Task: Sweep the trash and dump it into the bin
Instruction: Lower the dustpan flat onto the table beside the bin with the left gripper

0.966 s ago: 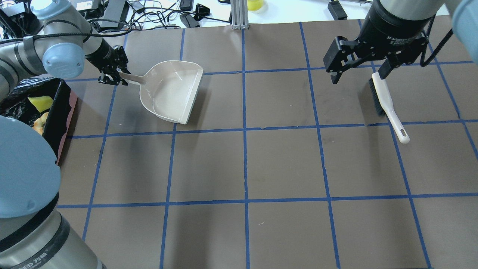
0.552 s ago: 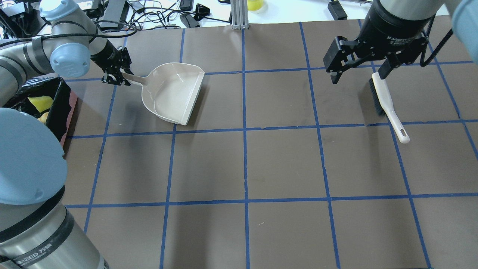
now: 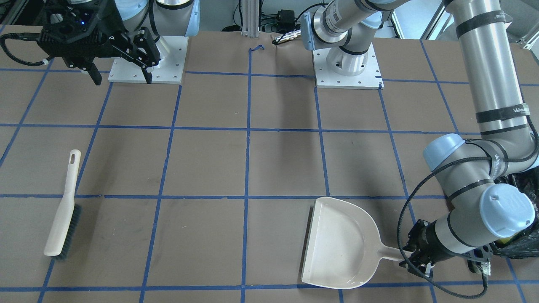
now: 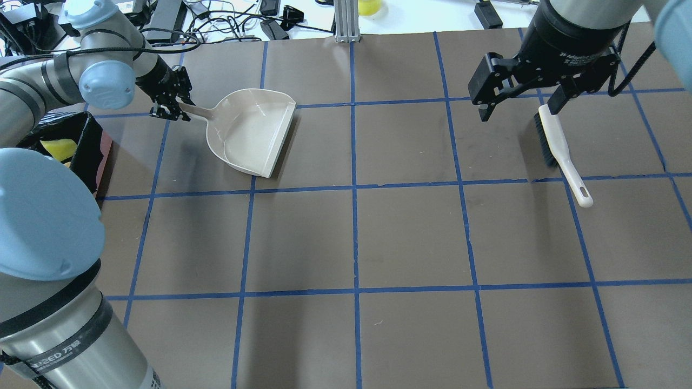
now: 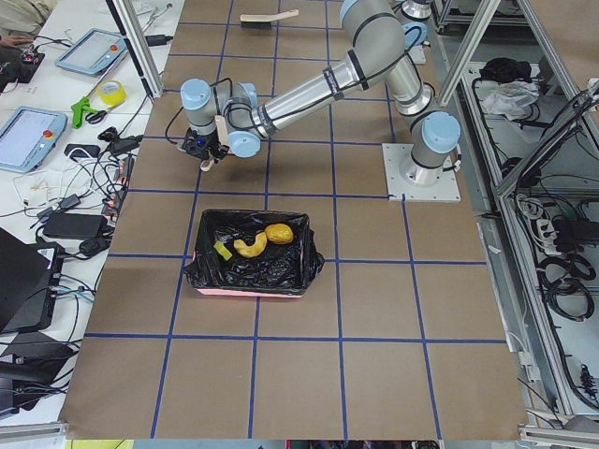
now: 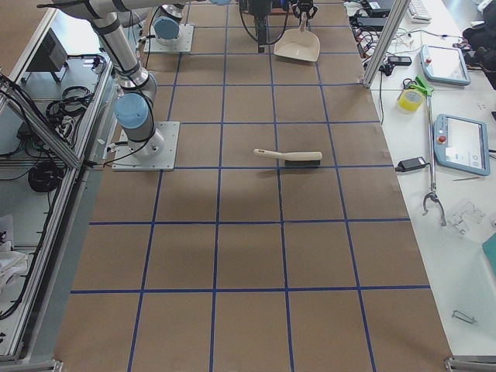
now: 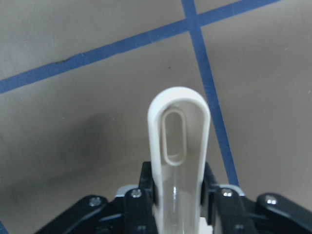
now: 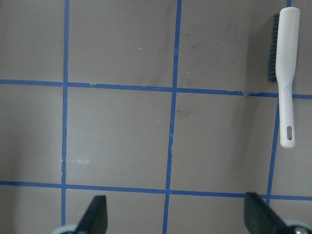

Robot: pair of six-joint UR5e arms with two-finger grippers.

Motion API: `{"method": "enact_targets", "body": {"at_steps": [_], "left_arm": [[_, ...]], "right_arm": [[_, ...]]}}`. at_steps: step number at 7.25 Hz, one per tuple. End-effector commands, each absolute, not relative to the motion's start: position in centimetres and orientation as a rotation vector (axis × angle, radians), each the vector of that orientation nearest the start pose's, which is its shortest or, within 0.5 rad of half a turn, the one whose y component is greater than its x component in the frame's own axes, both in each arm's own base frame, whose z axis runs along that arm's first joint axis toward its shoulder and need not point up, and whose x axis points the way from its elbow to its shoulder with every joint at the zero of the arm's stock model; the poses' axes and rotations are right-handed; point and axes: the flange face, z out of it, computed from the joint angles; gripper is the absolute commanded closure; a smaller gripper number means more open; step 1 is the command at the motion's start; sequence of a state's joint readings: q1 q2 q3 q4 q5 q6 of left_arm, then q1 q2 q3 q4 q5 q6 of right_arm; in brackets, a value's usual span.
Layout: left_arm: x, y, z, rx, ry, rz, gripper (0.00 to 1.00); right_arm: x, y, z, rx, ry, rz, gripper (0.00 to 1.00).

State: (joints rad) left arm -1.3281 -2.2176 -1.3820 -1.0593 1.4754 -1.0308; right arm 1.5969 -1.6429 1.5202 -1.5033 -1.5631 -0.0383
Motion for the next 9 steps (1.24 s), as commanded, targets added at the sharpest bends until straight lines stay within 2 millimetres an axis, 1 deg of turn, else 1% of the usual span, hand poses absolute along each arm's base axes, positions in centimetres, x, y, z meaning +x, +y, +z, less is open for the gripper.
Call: {"method": "enact_targets", "body": {"at_steps": [1, 2, 3, 5, 7, 8, 9], "left_arm": [[3.63, -72.78, 23.27, -1.918, 2.586, -0.046, 1.00], [3.66, -72.90, 22.97, -1.931, 2.575, -0.041, 1.00], [3.75, -73.18, 23.19, -2.010, 2.530, -0.043, 1.00], [3.63, -73.10, 23.16, -2.059, 2.488, -0.038, 1.00], [3.56, -73.00, 23.00, -2.057, 2.480, -0.036, 1.00], [3.45, -72.88, 23.30, -2.045, 2.488, -0.043, 1.00], [3.35, -72.41, 23.13, -2.032, 2.491, -0.031, 1.00]], "right_arm": [[14.61, -46.00, 54.05, -0.101, 3.131, -0.087, 0.00], [14.61, -46.00, 54.05, -0.101, 3.131, -0.087, 0.00], [14.61, -46.00, 54.05, -0.101, 3.131, -0.087, 0.00], [14.60, -46.00, 54.05, -0.101, 3.133, -0.087, 0.00], [14.60, -46.00, 54.05, -0.101, 3.133, -0.087, 0.00], [14.60, -46.00, 54.05, -0.101, 3.133, -0.087, 0.00], [14.60, -46.00, 54.05, -0.101, 3.133, -0.087, 0.00]]}}
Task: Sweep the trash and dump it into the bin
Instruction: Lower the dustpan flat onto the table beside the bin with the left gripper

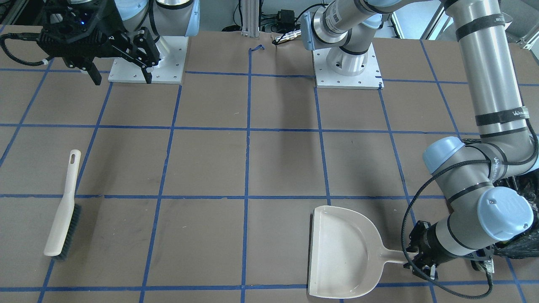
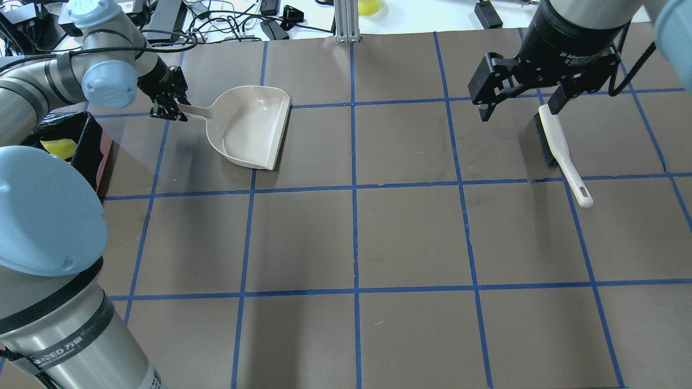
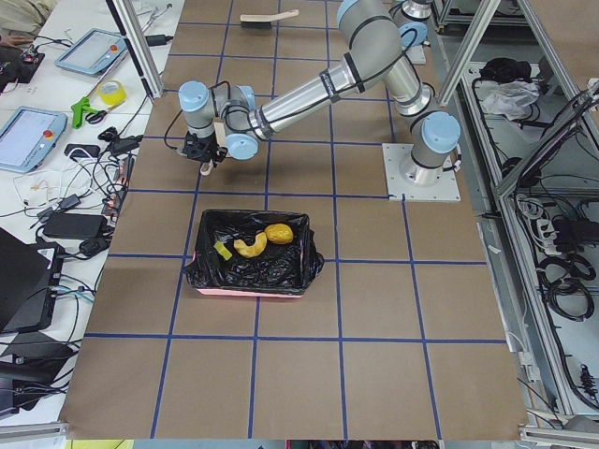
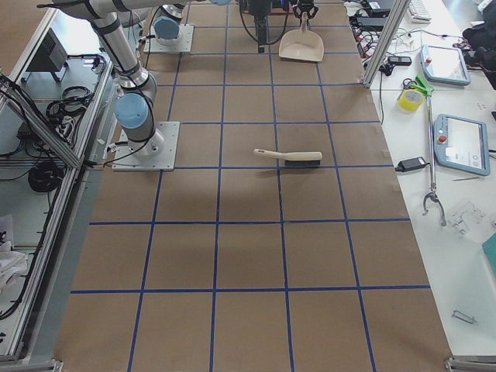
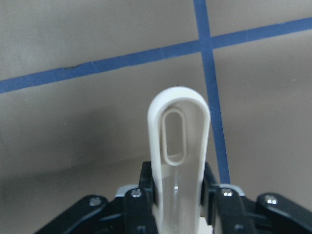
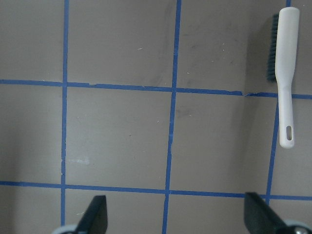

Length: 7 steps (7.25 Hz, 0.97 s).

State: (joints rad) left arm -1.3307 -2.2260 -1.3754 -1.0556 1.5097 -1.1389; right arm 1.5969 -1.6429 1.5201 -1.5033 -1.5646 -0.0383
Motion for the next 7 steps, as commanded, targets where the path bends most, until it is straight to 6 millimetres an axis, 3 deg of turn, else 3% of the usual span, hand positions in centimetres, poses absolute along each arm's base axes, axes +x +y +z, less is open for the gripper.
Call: {"method": "enact_targets", "body": {"at_steps": [1, 7], "left_arm": [[3.30, -72.16, 22.95, -2.030, 2.489, -0.025, 1.00], [3.75, -71.94, 23.37, -2.057, 2.423, -0.054, 1.00]], "right_arm": [[14.60, -46.00, 54.05, -0.101, 3.133, -0.087, 0.00], [14.60, -46.00, 54.05, -0.101, 3.133, -0.087, 0.00]]}}
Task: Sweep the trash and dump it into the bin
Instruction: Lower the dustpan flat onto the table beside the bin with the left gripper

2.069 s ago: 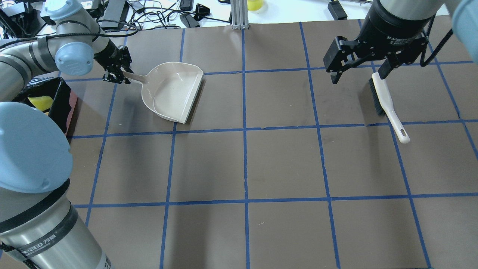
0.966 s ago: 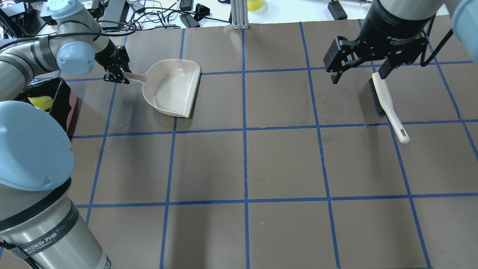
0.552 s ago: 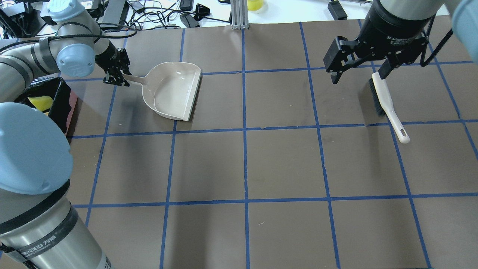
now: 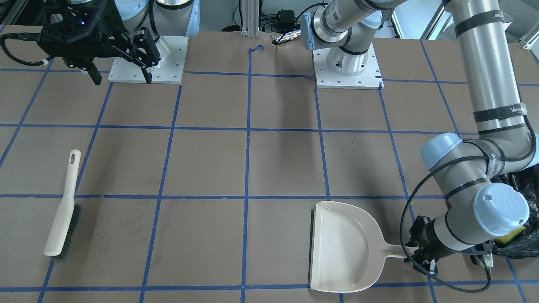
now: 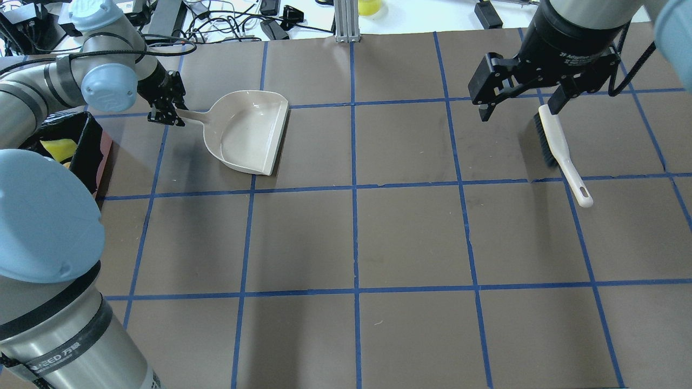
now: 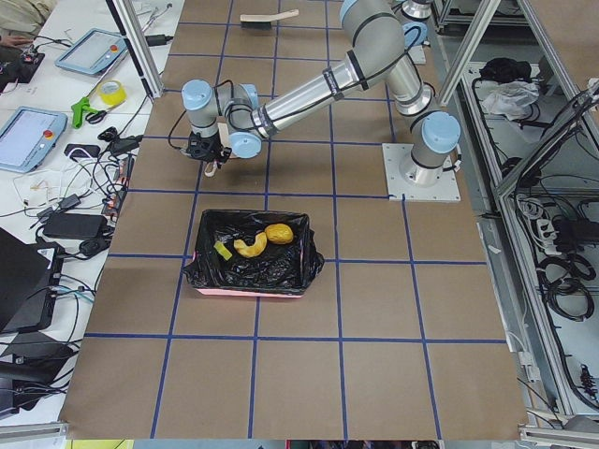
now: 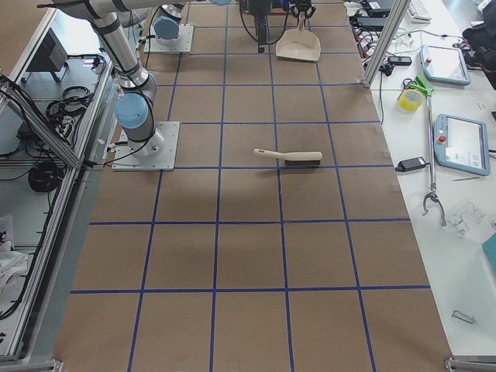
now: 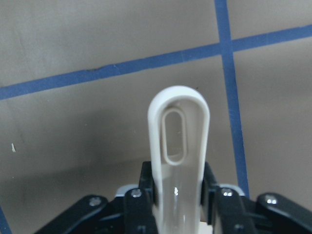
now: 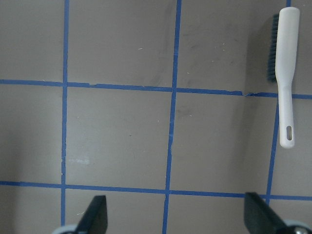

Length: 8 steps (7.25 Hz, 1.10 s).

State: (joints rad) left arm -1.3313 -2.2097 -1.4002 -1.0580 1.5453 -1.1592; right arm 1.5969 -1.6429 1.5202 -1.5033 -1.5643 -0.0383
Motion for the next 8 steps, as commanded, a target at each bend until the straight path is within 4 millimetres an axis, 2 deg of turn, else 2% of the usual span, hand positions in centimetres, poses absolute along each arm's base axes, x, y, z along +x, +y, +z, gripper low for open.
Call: {"method": "enact_targets", "body": {"at_steps": [1, 8], "left_arm": [[3.76, -71.95, 23.26, -2.096, 2.390, -0.051, 1.00], [3.70, -71.27, 22.81, -2.074, 2.375, -0.045, 1.00]], "right_arm": [[14.60, -46.00, 54.05, -0.101, 3.133, -0.087, 0.00], [14.60, -46.00, 54.05, -0.101, 3.133, -0.087, 0.00]]}}
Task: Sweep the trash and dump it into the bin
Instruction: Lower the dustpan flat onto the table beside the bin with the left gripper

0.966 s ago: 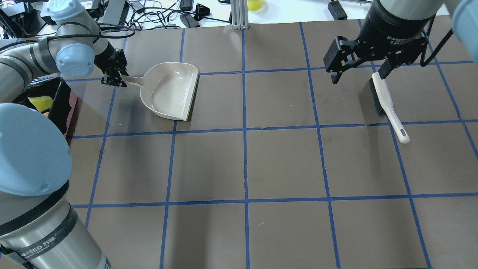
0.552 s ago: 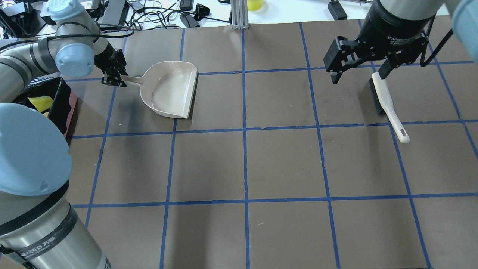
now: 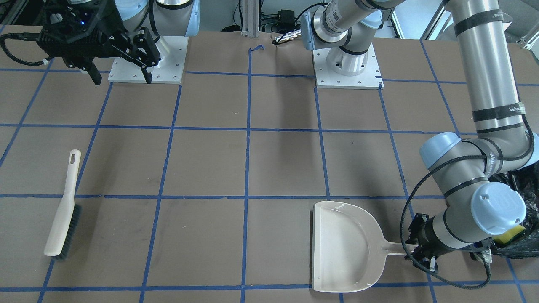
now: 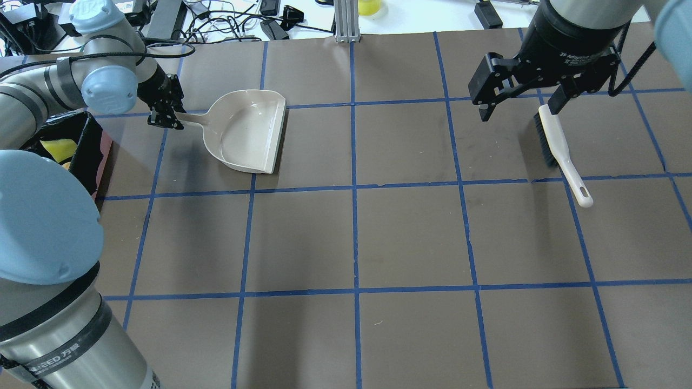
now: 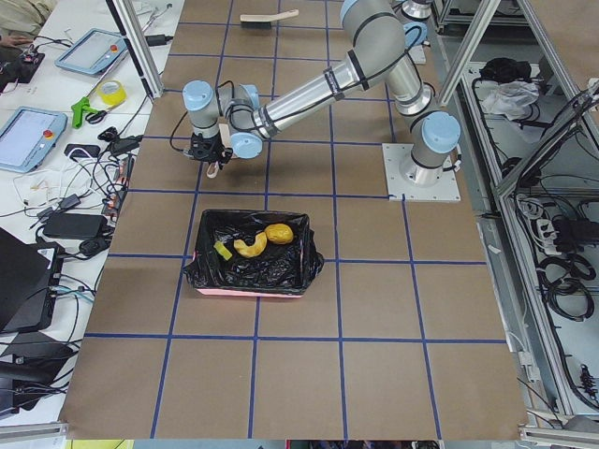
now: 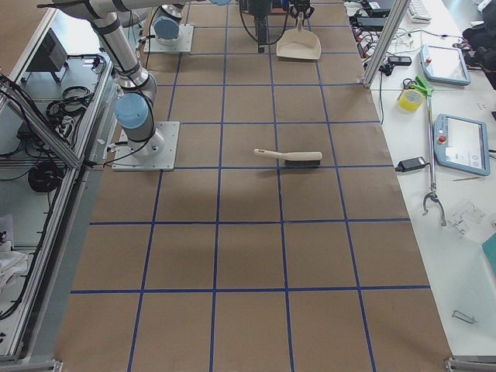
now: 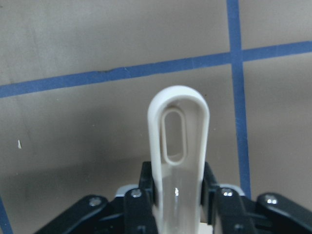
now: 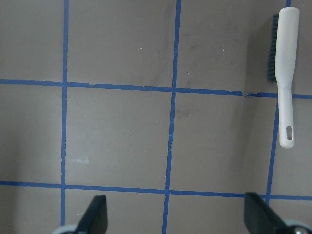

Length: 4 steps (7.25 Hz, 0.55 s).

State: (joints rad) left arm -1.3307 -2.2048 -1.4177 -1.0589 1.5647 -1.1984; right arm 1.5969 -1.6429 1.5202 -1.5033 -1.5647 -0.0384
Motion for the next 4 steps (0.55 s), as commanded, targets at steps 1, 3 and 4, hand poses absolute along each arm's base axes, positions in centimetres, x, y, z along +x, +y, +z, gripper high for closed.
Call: {"method": "enact_targets", "body": {"at_steps": [1, 3, 4], "left_arm": [[3.71, -71.26, 22.81, -2.069, 2.377, -0.046, 1.00], [3.83, -71.24, 23.20, -2.026, 2.402, -0.064, 0.89], [3.82, -71.24, 23.31, -2.023, 2.407, -0.065, 0.85]], "right_arm": [[14.60, -46.00, 54.05, -0.101, 3.133, -0.087, 0.00], [14.60, -46.00, 54.05, -0.101, 3.133, -0.087, 0.00], [14.60, -46.00, 54.05, -0.101, 3.133, -0.087, 0.00]]}}
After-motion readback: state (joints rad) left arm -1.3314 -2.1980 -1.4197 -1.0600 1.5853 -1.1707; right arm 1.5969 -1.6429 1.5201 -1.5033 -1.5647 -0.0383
